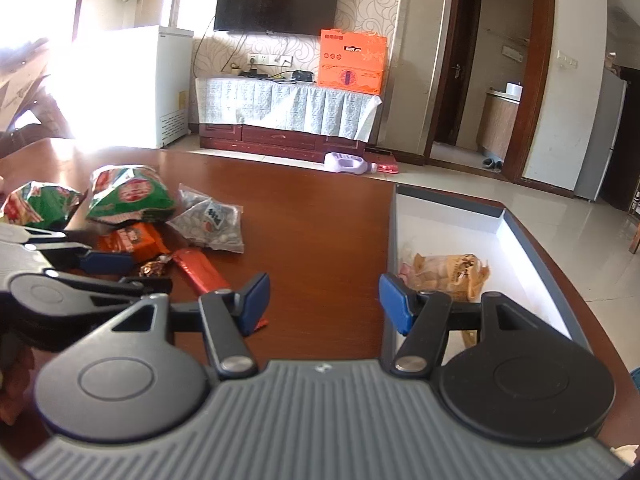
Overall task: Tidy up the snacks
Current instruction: 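Move the left tool to the gold-wrapped chocolate while the right approaches the orange stick packet, then close the left gripper on the chocolate while the right closes on the orange stick packet, then lift and carry the chocolate and orange stick packet toward the white box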
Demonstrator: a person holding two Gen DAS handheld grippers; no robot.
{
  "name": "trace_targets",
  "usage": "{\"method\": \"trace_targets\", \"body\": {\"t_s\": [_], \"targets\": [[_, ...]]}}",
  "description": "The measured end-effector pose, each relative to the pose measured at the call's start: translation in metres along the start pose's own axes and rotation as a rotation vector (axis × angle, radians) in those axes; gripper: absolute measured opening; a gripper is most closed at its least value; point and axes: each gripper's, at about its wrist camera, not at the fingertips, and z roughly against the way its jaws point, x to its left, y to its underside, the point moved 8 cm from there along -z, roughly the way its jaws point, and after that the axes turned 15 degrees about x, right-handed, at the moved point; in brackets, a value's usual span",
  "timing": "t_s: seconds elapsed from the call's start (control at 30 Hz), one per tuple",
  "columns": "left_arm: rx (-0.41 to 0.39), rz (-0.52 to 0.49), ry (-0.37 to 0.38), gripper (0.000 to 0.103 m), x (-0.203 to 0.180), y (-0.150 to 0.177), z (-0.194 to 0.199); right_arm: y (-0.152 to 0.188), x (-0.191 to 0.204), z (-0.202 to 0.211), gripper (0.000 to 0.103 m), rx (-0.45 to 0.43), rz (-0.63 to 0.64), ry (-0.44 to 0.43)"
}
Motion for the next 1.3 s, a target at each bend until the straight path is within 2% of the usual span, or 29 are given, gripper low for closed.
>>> {"method": "trace_targets", "body": {"t_s": [0.07, 0.27, 0.63, 0.67, 0.73, 0.77, 0.87, 1.0, 1.07, 1.1, 1.13, 1.2, 1.3], "targets": [[0.003, 0.035, 0.014, 0.047, 0.006, -0.002, -0.003, 0.0, 0.006, -0.003, 0.063, 0.007, 0.007, -0.012], [0.006, 0.019, -0.015, 0.047, 0.009, -0.007, -0.01, 0.003, 0.025, -0.018, 0.063, 0.052, 0.072, -0.035], [0.007, 0.072, -0.055, 0.047, 0.031, -0.01, -0.016, 0.003, 0.051, -0.044, 0.063, 0.143, 0.154, -0.075], [0.008, 0.075, -0.057, 0.047, 0.032, -0.01, -0.016, 0.002, 0.053, -0.047, 0.064, 0.151, 0.17, -0.072], [0.008, 0.082, -0.063, 0.047, 0.034, -0.01, -0.016, 0.0, 0.057, -0.051, 0.081, 0.145, 0.196, -0.067], [0.008, 0.082, -0.061, 0.048, 0.034, -0.009, -0.016, -0.002, 0.058, -0.053, 0.083, 0.143, 0.206, -0.058], [0.007, 0.075, -0.053, 0.051, 0.033, -0.01, -0.017, -0.01, 0.059, -0.059, 0.084, 0.141, 0.212, -0.064], [0.002, 0.084, -0.032, 0.049, 0.036, -0.011, -0.019, -0.017, 0.061, -0.066, 0.084, 0.139, 0.214, -0.099], [-0.002, 0.091, -0.014, 0.047, 0.037, -0.012, -0.02, -0.019, 0.062, -0.069, 0.08, 0.142, 0.206, -0.129], [-0.004, 0.092, -0.004, 0.041, 0.038, -0.013, -0.021, -0.019, 0.063, -0.069, 0.072, 0.146, 0.2, -0.151], [-0.004, 0.085, -0.002, 0.036, 0.037, -0.013, -0.021, -0.019, 0.065, -0.068, 0.058, 0.149, 0.193, -0.176], [-0.005, 0.062, 0.004, 0.027, 0.031, -0.013, -0.021, -0.019, 0.069, -0.067, 0.041, 0.159, 0.183, -0.21], [-0.007, 0.037, 0.008, 0.027, 0.026, -0.012, -0.021, -0.019, 0.075, -0.065, 0.034, 0.159, 0.203, -0.213]]}}
